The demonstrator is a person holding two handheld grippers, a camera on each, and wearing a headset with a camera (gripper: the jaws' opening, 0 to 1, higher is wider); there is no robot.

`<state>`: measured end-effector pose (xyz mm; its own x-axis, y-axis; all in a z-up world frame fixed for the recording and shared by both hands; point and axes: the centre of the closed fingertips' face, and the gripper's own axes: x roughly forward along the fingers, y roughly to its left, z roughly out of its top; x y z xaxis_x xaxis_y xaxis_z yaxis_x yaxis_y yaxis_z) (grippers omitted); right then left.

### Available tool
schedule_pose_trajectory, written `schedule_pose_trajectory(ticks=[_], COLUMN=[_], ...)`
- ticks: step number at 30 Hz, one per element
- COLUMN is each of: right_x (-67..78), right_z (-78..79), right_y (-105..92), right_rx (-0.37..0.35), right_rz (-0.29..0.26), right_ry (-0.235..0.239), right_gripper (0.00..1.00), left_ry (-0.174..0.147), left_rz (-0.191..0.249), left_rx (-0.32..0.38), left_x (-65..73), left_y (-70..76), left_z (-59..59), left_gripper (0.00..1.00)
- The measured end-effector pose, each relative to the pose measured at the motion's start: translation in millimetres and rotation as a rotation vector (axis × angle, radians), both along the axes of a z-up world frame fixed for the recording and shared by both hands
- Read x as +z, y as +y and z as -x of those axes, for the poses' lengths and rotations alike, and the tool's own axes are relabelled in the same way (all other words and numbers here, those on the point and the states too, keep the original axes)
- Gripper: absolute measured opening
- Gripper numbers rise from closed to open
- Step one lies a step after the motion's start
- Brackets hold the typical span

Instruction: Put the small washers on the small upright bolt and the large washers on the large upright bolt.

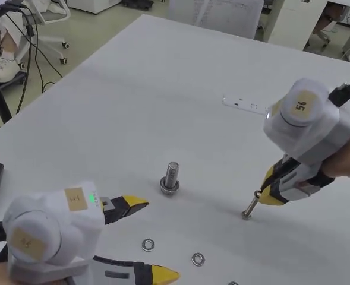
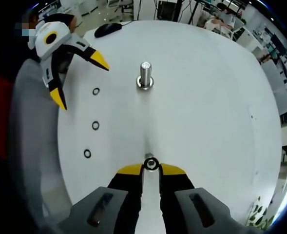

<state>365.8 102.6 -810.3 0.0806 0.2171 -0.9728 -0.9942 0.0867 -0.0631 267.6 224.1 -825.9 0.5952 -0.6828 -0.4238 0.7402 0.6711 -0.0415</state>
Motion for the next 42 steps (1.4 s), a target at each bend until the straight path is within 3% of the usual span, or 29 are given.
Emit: schedule_pose_trajectory(ticks=[15,42], right_x=[-12.5,-57.6], right_z=[-1.8,3.9], right_y=[1.9,6.2], right_rx=[-0.003,-0.016], right_rz=[0.006,0.013], right_ry=[0.014,0.052], right_gripper=[0.14,0.14], left_ry=[0.003,0.006], left_rz=[0.002,0.005], left_rx=[0.009,0.016], left_x=[-0.8,-2.6], left_y=[3.3,5.7], left_z=[-0.5,0.6], left_gripper=[0.68,0.68])
